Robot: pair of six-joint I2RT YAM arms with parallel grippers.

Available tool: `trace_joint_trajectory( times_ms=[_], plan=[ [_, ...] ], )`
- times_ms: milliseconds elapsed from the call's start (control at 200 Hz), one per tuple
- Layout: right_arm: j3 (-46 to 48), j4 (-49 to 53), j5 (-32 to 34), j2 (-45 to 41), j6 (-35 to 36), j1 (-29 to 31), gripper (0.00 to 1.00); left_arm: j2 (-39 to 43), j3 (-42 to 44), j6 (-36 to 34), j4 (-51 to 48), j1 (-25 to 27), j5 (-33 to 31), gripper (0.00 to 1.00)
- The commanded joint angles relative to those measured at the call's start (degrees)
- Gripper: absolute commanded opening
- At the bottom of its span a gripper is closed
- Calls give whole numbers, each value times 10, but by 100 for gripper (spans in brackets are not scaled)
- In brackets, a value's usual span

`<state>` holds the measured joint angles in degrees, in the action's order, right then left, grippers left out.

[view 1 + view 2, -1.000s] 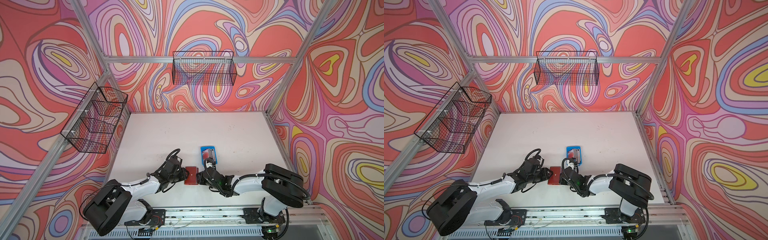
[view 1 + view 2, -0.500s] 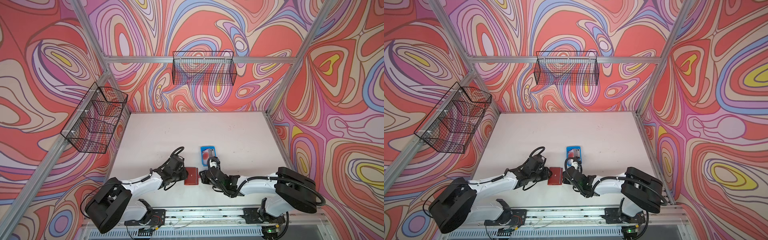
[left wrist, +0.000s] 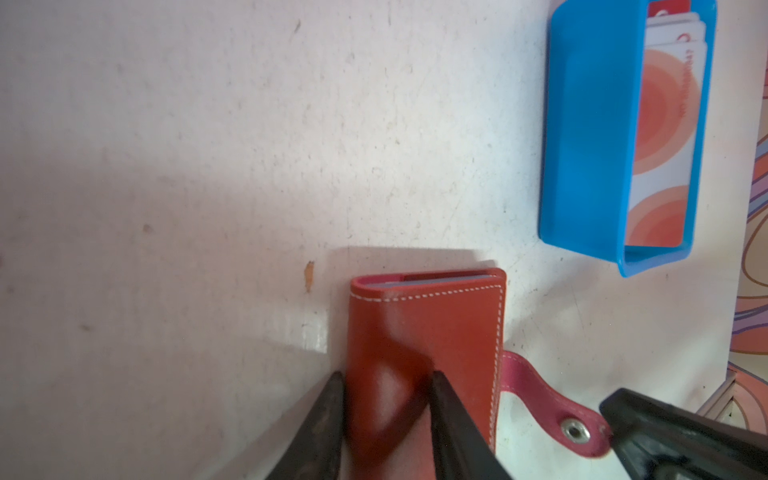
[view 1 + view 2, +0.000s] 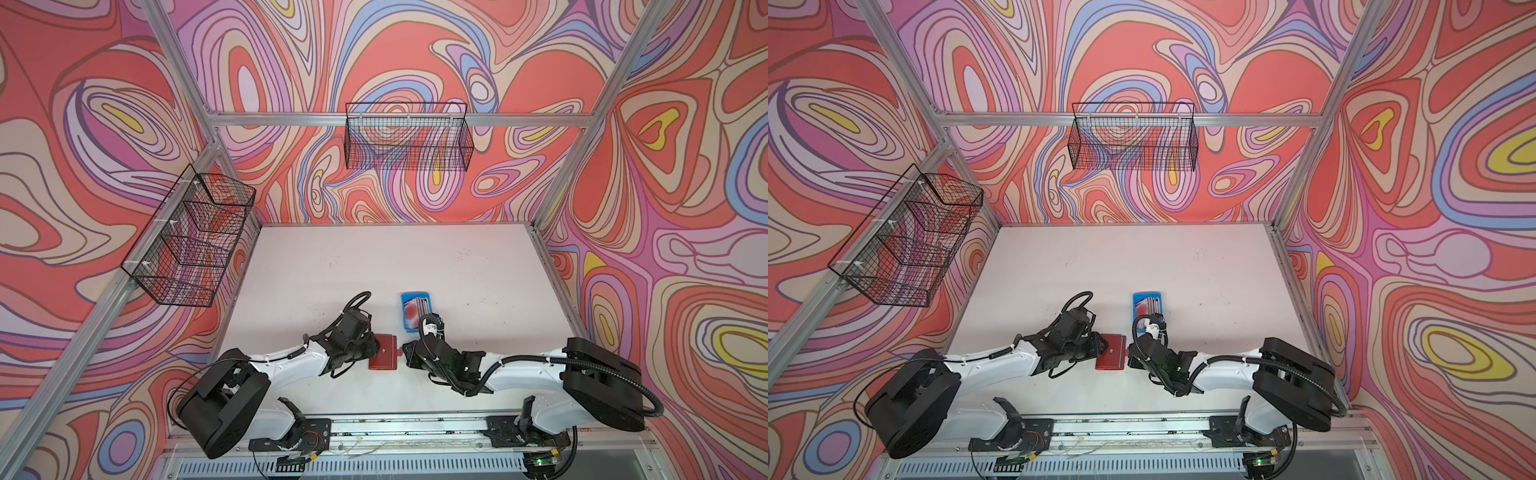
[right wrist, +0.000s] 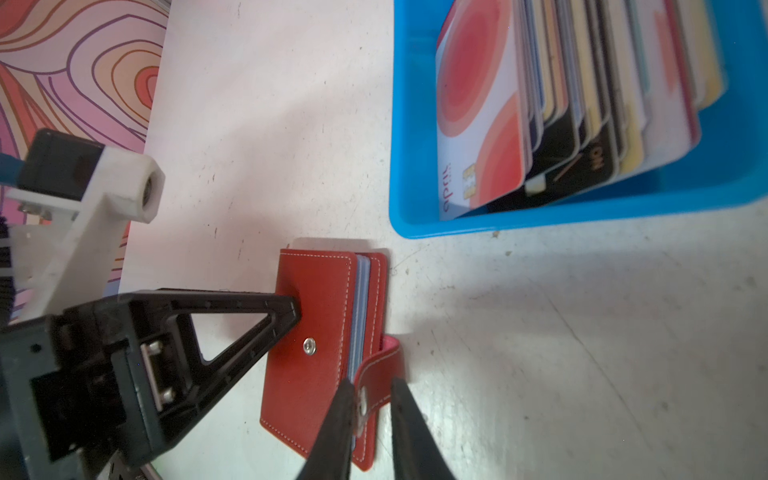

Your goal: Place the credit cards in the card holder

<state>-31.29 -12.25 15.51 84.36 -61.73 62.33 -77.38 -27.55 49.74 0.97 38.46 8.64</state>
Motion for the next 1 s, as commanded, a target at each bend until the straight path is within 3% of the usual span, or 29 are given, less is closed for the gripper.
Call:
trace_joint_trajectory(
  times_ms=[0, 696, 831, 997],
  plan=[
    [-15, 4, -3, 15, 6, 2, 18, -15, 16, 6, -56, 4, -6, 37],
    [-40, 21, -6, 24, 21, 2, 21, -9, 18, 8, -56, 4, -9, 36],
    [-37, 21, -4, 26, 18, 3, 13, -10, 18, 8, -56, 4, -8, 35],
    [-36, 26, -1, 26, 17, 3, 12, -7, 19, 10, -58, 4, -10, 35]
  ],
)
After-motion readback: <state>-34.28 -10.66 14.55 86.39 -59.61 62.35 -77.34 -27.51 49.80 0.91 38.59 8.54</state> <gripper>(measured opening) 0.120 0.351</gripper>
